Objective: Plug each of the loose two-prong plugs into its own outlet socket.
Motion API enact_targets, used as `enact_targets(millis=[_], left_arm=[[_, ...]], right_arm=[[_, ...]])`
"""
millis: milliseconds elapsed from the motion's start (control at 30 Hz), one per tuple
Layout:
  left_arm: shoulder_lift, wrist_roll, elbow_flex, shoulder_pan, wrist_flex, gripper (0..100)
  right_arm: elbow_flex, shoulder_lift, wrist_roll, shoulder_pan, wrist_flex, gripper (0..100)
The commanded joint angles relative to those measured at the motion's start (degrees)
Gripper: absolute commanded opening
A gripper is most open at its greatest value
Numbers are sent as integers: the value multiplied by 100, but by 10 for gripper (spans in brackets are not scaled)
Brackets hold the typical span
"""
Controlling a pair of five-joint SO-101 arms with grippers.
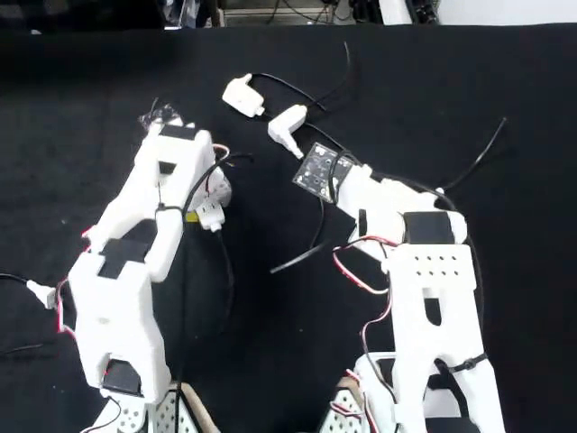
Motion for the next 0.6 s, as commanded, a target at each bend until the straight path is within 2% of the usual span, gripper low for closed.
enact_targets(millis=[0, 100, 233, 433, 567], left_arm=[[299, -53, -1068, 40, 791, 79], [457, -53, -1393, 48, 1222, 27], [545, -26, -1587, 127, 1538, 30], [510, 44, -1358, 919, 1582, 29], [510, 545, -1244, 1376, 1582, 29]], right_arm=[[-31, -189, -26, 79, -44, 11], [-31, -189, -26, 79, -62, 11], [-31, -189, -26, 53, -79, 11], [-31, -189, 114, 53, -62, 11], [-22, -189, 229, 79, -44, 11]])
